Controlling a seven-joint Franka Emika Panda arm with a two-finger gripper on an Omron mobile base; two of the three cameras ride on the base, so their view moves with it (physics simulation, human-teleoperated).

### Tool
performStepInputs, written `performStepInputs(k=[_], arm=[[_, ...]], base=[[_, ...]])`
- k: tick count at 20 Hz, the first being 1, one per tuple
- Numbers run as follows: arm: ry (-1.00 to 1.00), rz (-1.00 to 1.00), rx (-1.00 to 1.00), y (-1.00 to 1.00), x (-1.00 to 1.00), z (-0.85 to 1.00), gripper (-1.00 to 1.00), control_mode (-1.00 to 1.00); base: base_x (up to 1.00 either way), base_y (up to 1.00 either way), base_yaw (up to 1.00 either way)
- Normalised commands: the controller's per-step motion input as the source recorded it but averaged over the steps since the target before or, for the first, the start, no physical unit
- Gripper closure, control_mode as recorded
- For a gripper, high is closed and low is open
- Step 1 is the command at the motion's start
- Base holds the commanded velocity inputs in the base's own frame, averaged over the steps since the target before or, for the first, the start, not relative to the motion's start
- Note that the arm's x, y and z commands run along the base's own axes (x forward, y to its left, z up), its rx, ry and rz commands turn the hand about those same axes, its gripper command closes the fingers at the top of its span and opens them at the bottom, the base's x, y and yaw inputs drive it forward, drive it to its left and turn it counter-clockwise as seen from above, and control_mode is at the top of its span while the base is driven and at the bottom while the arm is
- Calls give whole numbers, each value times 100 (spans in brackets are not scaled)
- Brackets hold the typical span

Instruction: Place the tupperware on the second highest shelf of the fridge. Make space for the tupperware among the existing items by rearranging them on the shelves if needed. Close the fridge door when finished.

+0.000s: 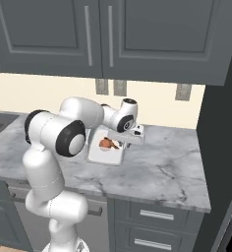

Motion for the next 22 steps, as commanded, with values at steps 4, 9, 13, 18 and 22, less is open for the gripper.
performStepInputs(k=[4,9,13,18,22], arm=[[-2,0,-1,20,-30,0,100,-100],[-19,0,0,48,-85,38,100,-100],[-22,-5,0,40,-98,90,100,-100],[-6,-15,1,35,-100,100,100,-100],[0,-23,6,36,-97,98,100,-100]], base=[[0,0,0],[0,0,0],[0,0,0],[0,0,0],[0,0,0]])
